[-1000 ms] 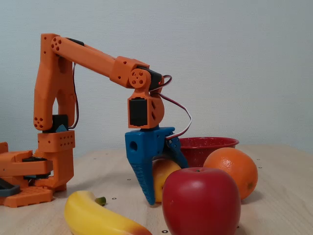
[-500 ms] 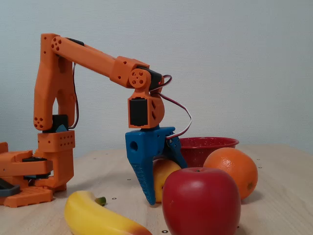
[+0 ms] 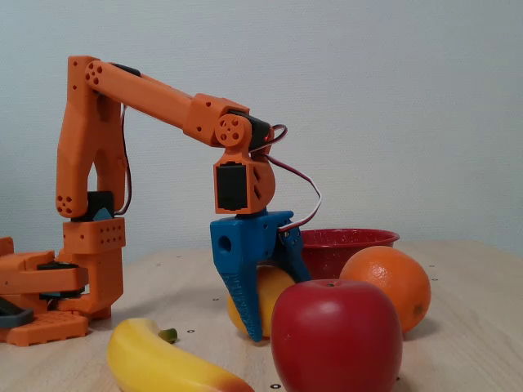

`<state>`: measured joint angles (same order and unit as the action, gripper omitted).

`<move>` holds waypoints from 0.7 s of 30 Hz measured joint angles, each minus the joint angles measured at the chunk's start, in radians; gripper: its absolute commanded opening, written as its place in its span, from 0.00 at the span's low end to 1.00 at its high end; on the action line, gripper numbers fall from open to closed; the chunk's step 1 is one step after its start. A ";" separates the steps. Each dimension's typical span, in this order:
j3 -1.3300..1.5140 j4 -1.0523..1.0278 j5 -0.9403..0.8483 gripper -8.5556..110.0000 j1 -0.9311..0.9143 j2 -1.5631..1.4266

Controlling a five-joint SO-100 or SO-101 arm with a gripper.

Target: Put peach in the red bowl.

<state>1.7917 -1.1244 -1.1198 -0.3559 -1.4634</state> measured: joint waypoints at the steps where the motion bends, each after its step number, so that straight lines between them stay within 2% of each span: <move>1: 0.000 0.000 0.000 0.36 0.000 0.000; 21: 0.000 -0.075 -0.040 0.45 -0.026 0.000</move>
<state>1.7917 -1.1996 -1.1597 -0.3820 -1.4634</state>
